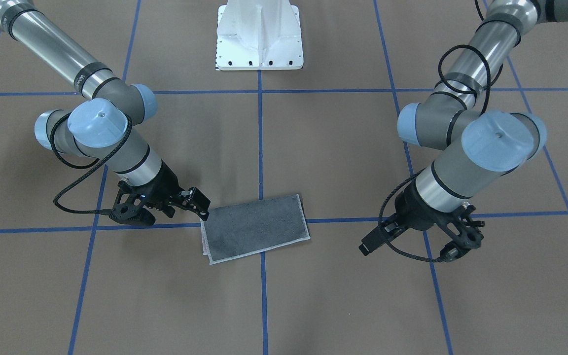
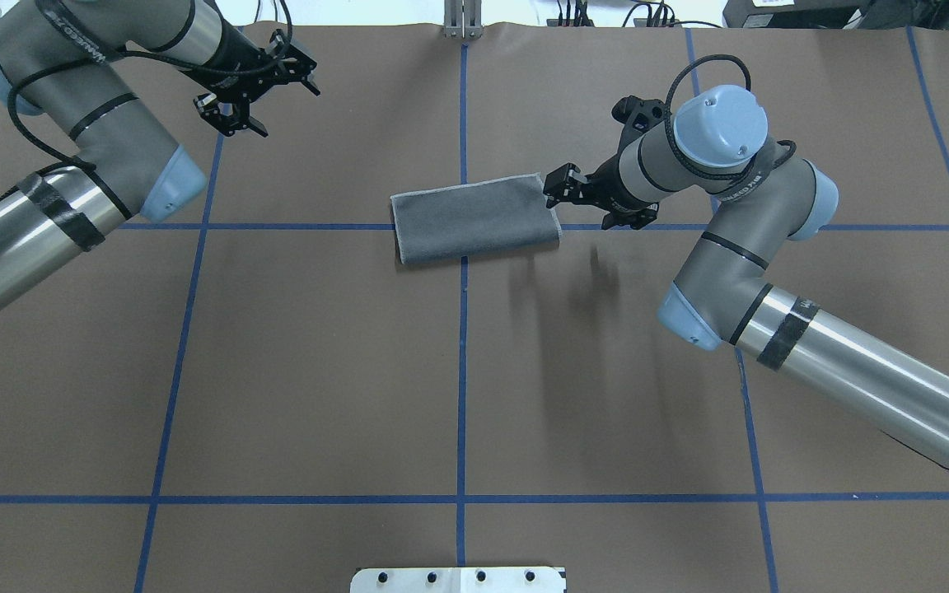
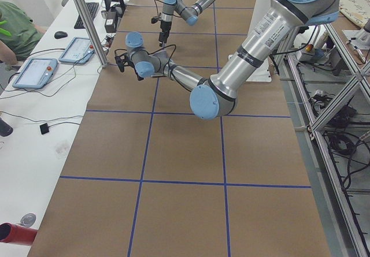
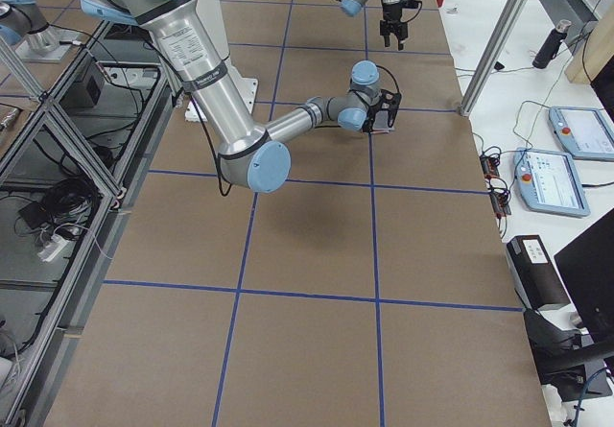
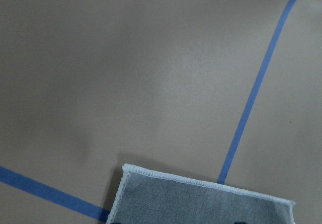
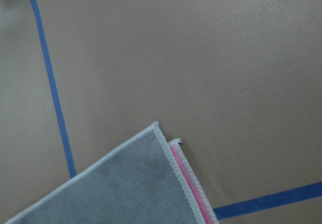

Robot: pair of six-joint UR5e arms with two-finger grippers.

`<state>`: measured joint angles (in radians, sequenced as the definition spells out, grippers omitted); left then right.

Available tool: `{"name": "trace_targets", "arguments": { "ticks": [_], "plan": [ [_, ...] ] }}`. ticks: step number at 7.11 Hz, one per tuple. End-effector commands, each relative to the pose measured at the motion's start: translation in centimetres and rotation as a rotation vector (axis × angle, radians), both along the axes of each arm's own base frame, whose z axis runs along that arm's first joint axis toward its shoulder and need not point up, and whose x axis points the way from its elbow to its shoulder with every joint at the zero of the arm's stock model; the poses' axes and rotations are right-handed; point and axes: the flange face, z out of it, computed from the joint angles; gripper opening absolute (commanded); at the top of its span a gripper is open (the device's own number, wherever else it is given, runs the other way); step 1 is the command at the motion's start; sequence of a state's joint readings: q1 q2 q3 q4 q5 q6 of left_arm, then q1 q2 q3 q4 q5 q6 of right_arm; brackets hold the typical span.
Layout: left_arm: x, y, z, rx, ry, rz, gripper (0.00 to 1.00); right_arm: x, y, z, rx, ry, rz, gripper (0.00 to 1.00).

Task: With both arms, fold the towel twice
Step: 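Withdraw the left gripper while the right gripper grasps the folded towel's corner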

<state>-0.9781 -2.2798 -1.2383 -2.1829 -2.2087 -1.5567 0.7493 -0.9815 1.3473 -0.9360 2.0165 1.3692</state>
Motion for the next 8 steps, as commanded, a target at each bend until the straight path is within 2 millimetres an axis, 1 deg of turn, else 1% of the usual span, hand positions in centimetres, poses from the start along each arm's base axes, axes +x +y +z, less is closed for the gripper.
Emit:
{"name": "trace_targets", "arguments": {
  "ticks": [1,3,4,5,6,7,8],
  "plan": [
    [-0.7,0.3,2.8,-0.011,-0.025,0.007,1.0,0.0,0.5,-0.4,0.056,0.07,-0.075,0.98],
    [-0.6,0.4,3.1,-0.013,-0.028,0.008,1.0,-0.5,0.5,-1.0,0.067,0.069,-0.075,0.98],
    [-0.6,0.4,3.2,-0.014,-0.029,0.008,1.0,-1.4,0.1,-2.1,0.073,0.065,-0.076,0.97],
    [-0.6,0.4,3.2,-0.013,-0.028,0.008,1.0,-1.9,0.2,-2.3,0.077,0.069,-0.077,0.97],
    [-0.6,0.4,3.1,-0.012,-0.027,0.008,1.0,-2.5,0.2,-2.5,0.108,0.084,-0.068,0.94],
    [-0.6,0.4,3.1,-0.012,-0.027,0.008,1.0,-2.8,0.3,-2.3,0.106,0.088,-0.072,0.91],
    [-0.6,0.4,3.1,-0.011,-0.028,0.006,1.0,-2.9,0.3,-2.1,0.106,0.092,-0.074,0.84]
  ]
}}
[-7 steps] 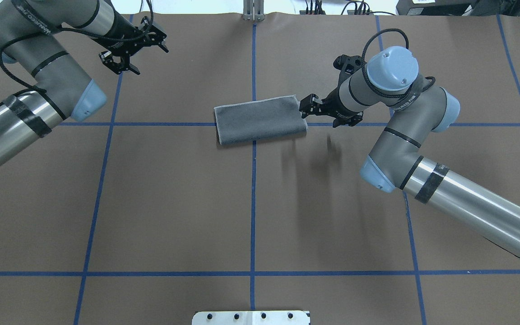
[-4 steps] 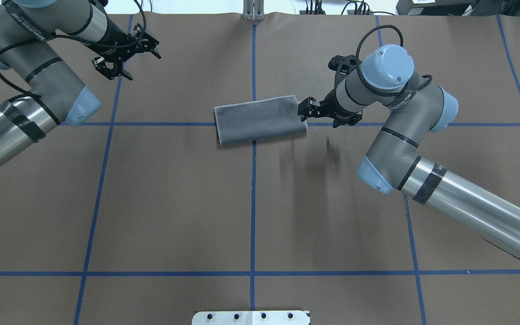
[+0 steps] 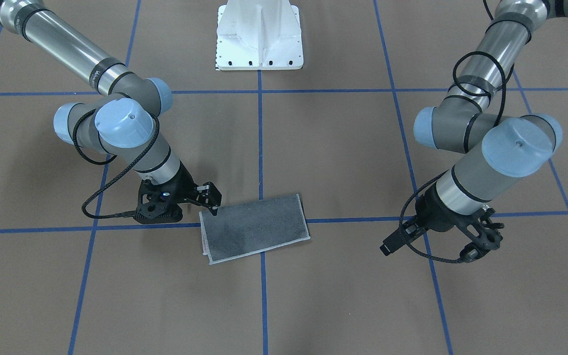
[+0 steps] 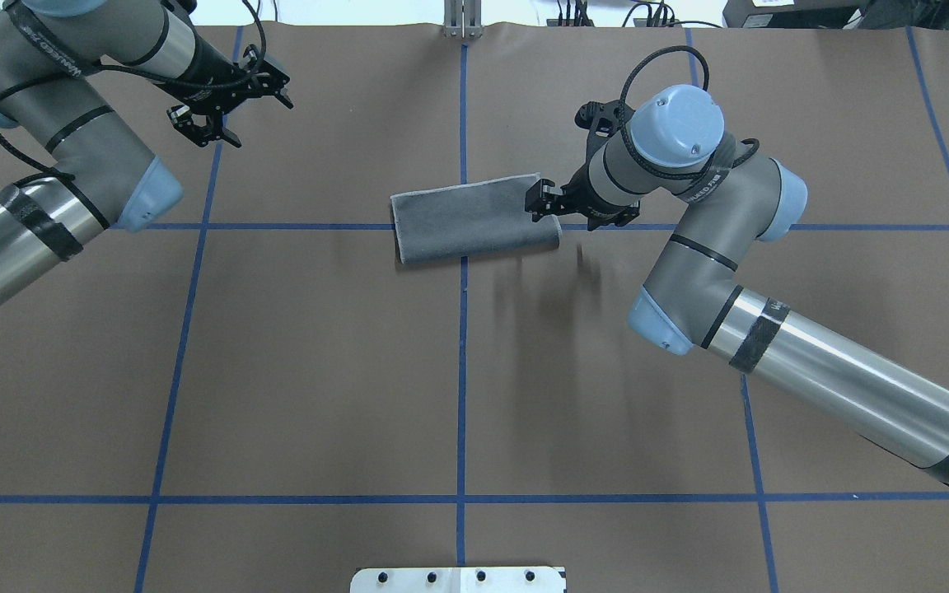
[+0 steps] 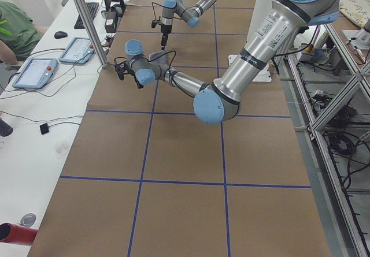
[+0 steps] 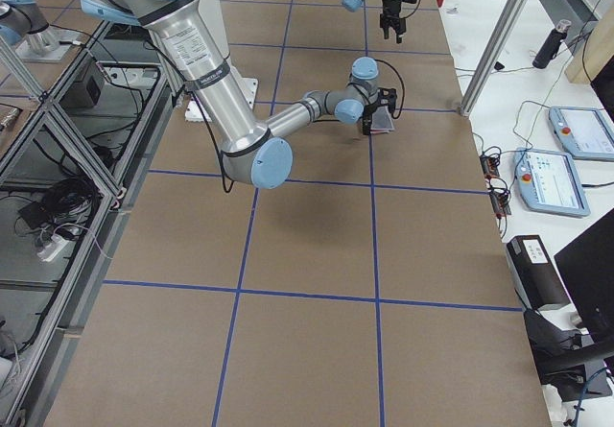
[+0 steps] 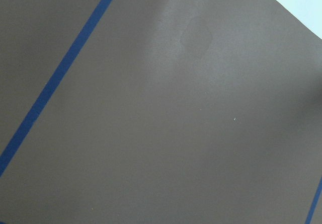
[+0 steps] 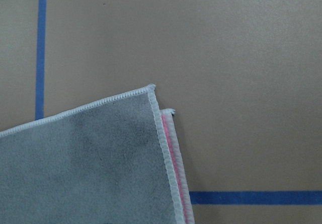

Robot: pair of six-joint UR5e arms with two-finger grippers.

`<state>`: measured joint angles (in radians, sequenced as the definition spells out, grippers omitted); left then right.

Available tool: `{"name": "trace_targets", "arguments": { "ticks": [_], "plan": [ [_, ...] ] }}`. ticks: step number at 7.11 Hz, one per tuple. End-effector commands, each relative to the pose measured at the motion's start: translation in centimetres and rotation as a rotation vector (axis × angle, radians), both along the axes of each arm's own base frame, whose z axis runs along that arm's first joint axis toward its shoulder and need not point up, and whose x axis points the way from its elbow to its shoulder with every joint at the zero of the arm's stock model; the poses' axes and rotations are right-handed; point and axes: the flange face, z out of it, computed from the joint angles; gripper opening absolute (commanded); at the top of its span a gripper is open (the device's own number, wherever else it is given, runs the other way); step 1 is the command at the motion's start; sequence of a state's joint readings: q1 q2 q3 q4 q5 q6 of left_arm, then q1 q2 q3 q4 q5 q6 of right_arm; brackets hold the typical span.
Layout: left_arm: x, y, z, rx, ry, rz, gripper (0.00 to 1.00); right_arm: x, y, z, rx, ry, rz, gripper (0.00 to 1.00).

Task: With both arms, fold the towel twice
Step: 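Withdraw the left gripper while the right gripper grasps the folded towel's corner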

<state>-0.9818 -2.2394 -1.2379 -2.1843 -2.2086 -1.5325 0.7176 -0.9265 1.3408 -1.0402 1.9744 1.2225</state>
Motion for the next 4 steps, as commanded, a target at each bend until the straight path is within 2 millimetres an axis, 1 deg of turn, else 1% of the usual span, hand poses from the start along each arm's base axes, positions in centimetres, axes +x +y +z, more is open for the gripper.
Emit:
{"name": "trace_targets", "arguments": {
  "ticks": [1,2,4],
  "plan": [
    [0.0,-0.01,-0.01,0.001,0.0,-0.001,1.0,-0.61,-0.18,-0.18,0.004,0.006,-0.002,0.75],
    [0.0,-0.01,-0.01,0.001,0.0,-0.001,1.0,-1.01,-0.68,-0.59,0.003,0.007,0.0,0.7],
    [-0.02,0.01,0.1,-0.001,-0.001,-0.001,1.0,-1.32,-0.79,-0.14,-0.004,0.015,-0.002,0.65]
  ]
}}
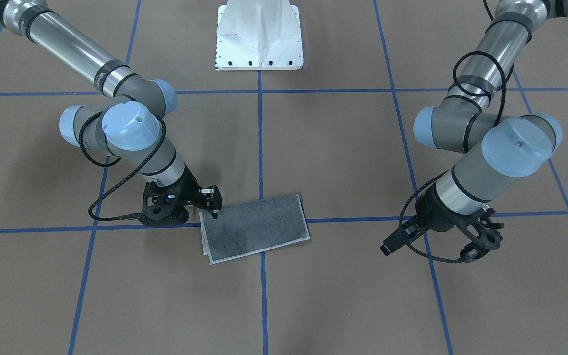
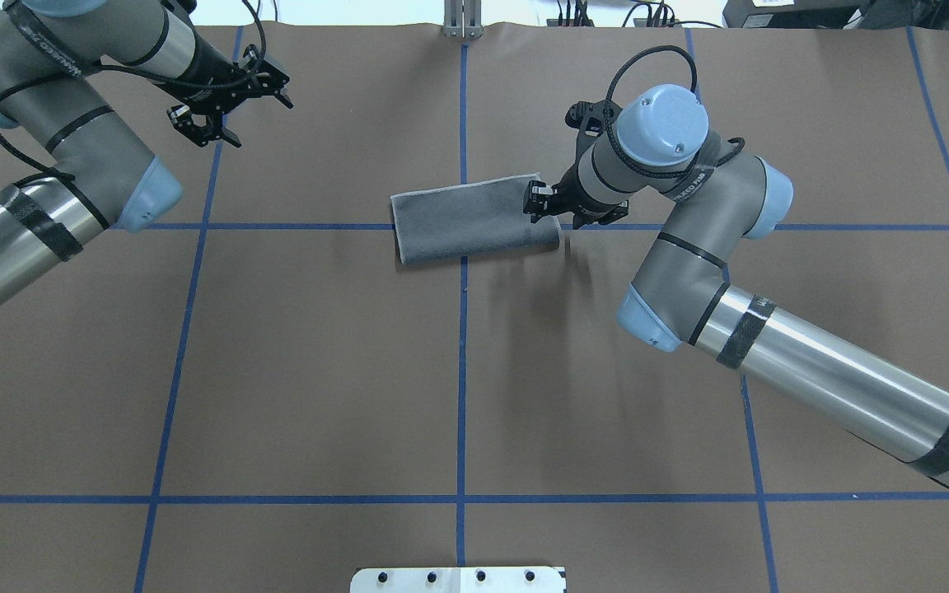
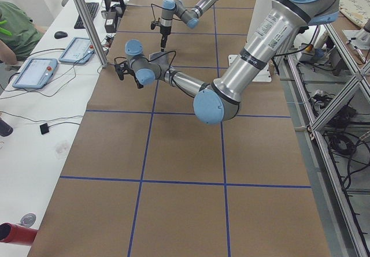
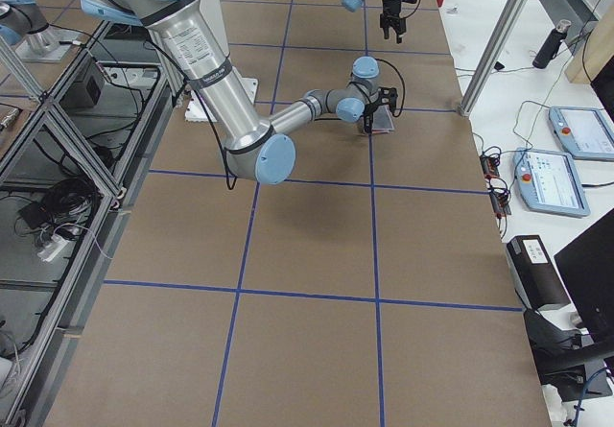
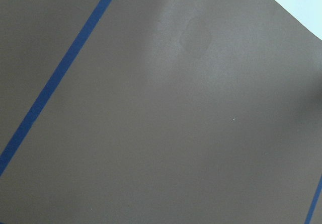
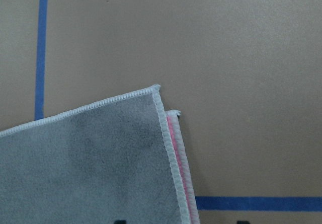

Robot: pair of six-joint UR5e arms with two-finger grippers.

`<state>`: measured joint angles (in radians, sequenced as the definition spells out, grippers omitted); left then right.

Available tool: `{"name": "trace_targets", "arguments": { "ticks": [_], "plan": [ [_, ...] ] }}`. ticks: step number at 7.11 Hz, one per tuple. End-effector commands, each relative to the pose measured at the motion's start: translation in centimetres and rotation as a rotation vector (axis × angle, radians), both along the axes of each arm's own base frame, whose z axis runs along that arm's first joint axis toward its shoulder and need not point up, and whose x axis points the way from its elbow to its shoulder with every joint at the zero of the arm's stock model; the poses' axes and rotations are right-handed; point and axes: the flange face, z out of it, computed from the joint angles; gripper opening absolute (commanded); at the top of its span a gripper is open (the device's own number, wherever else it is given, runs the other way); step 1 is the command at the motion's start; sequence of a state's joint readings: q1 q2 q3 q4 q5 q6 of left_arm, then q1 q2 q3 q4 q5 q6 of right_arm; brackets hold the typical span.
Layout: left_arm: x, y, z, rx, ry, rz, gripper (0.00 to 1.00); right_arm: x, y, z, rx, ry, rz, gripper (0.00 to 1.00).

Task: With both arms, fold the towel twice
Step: 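Drag the towel corner with the right gripper toward the robot, rotating the strip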

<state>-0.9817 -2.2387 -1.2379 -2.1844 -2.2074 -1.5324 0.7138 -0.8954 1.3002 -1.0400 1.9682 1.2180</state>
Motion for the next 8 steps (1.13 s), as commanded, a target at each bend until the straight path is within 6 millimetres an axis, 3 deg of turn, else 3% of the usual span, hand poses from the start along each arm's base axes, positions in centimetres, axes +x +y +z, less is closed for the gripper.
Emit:
{"name": "trace_targets", "arguments": {
  "ticks": [1,2,3,4,5,8],
  "plan": [
    [0.0,0.0,-0.1,0.001,0.0,0.0,1.0,-0.7,-0.6,0.0,-0.004,0.009,-0.001,0.65],
    [0.0,0.0,-0.1,0.001,0.0,0.0,1.0,-0.9,-0.8,0.1,-0.002,0.014,-0.004,0.62],
    [0.0,0.0,-0.1,0.001,0.0,-0.001,1.0,-0.9,-0.8,0.1,-0.002,0.014,-0.004,0.38],
    [0.0,0.0,-0.1,0.001,0.0,0.0,1.0,-0.9,-0.7,0.2,-0.001,0.014,-0.006,0.08],
    [-0.2,-0.1,-0.1,0.002,0.001,-0.003,1.0,-0.8,-0.8,-0.1,0.026,0.013,-0.02,0.0],
    [-0.5,-0.3,-0.3,0.002,0.004,-0.005,1.0,-0.2,-0.3,-0.8,0.052,-0.004,-0.033,0.0]
  ]
}}
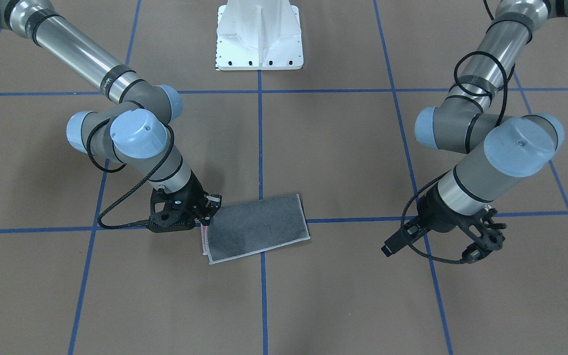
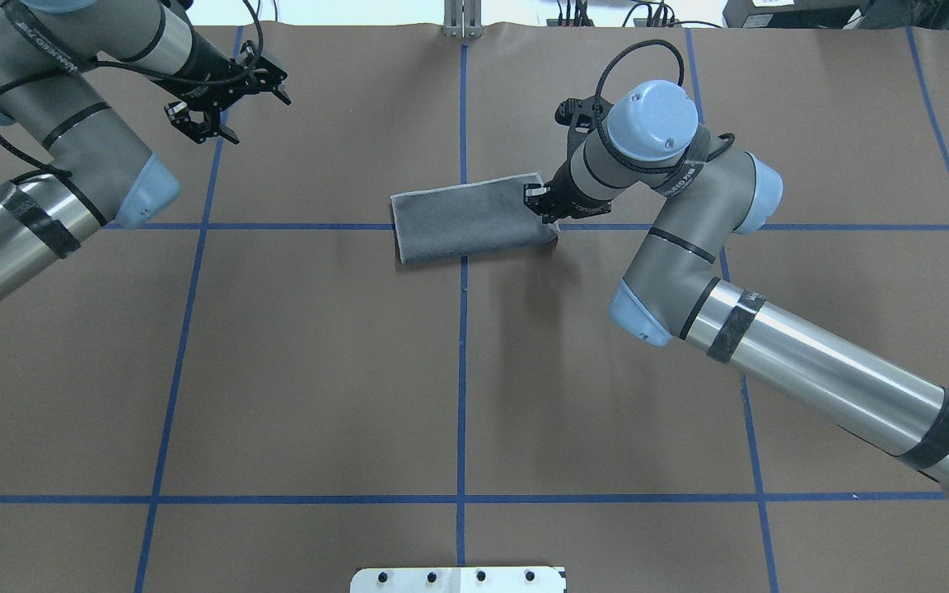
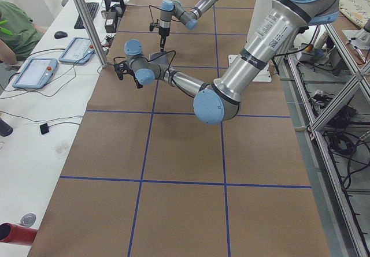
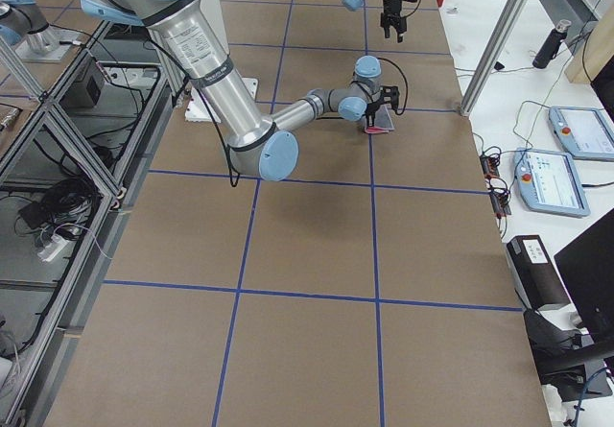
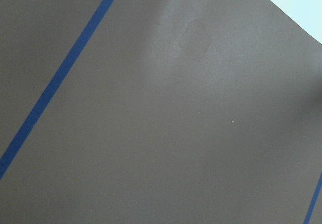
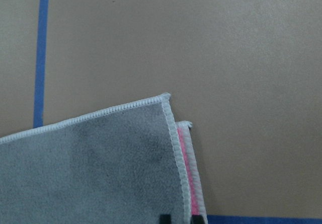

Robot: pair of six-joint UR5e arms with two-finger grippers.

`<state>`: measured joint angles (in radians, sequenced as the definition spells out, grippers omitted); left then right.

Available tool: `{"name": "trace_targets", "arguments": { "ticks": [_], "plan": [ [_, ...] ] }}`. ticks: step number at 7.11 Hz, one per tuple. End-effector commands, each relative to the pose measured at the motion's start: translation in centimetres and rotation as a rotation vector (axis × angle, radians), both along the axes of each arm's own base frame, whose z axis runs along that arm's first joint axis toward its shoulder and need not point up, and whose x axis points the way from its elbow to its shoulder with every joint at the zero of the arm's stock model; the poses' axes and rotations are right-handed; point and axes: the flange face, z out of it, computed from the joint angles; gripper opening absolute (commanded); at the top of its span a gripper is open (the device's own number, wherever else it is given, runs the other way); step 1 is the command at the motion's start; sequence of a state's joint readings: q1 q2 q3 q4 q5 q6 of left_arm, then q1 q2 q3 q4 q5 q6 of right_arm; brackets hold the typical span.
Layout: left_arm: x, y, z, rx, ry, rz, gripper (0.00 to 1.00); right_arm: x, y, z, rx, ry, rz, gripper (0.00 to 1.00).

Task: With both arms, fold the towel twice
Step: 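Drag the towel corner with the right gripper toward the robot, rotating the strip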

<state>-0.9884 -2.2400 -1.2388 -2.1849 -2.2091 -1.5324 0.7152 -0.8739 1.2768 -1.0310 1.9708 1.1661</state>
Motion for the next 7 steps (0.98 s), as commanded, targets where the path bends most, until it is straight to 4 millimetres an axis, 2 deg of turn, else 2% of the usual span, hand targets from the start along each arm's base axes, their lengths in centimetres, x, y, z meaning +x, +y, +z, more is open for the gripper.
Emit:
{"name": "trace_targets", "arguments": {
  "ticks": [1,3,5,6,7],
  "plan": [
    [-0.2,-0.1,-0.2,0.002,0.002,-0.001,1.0,0.9,0.5,-0.8,0.012,-0.02,-0.007,0.0],
    [-0.6,-0.3,-0.3,0.001,0.003,-0.006,0.99,1.6,1.1,-0.9,0.018,-0.031,-0.008,0.0],
    [-0.9,-0.4,-0.4,0.004,0.005,-0.01,0.99,3.4,3.5,-2.4,0.018,-0.093,-0.063,0.0],
    [-0.9,-0.4,-0.4,0.004,0.005,-0.011,1.0,3.0,5.2,-2.9,0.011,-0.115,-0.09,0.0],
    [-1.0,-0.4,-0.5,0.005,0.005,-0.012,0.99,0.8,8.5,-2.8,0.013,-0.12,-0.142,0.0]
  ]
}}
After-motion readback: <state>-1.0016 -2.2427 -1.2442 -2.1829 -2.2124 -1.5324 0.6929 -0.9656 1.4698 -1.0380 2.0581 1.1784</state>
